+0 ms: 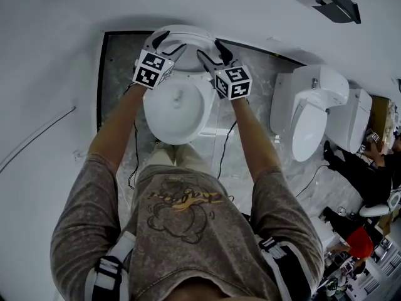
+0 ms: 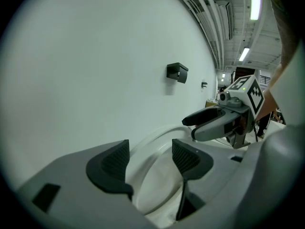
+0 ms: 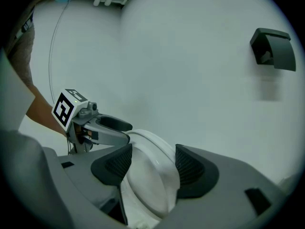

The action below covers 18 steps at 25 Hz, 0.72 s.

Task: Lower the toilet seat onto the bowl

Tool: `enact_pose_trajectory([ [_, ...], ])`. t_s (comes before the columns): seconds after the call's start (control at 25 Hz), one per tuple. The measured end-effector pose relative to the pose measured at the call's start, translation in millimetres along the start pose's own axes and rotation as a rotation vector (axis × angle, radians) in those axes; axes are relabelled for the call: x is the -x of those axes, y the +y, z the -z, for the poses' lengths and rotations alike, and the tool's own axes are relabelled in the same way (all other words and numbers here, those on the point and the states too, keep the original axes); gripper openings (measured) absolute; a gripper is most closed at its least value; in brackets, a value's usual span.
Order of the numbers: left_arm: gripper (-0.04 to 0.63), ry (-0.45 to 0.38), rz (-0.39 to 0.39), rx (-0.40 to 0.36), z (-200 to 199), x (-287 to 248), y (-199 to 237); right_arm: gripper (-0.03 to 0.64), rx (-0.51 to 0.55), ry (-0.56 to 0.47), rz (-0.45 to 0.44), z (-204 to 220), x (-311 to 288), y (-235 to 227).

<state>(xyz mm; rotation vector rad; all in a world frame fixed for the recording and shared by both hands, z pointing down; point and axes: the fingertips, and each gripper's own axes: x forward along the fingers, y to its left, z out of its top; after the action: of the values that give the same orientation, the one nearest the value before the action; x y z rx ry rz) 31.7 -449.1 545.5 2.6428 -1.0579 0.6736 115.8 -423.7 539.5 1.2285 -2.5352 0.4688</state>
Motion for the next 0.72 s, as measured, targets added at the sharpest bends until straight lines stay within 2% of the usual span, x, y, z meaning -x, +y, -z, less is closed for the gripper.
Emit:
enact_pose_trajectory([
  [0.48, 0.269, -0.004, 0.045, 0.035, 9, 44, -31, 0.278, -0.019, 0.003, 0.041, 9, 35, 37],
  [0.72, 0.194, 0.01, 0.038, 0.051, 28, 74, -47, 0.276, -0.023, 0.034, 0.1, 26, 56, 62],
])
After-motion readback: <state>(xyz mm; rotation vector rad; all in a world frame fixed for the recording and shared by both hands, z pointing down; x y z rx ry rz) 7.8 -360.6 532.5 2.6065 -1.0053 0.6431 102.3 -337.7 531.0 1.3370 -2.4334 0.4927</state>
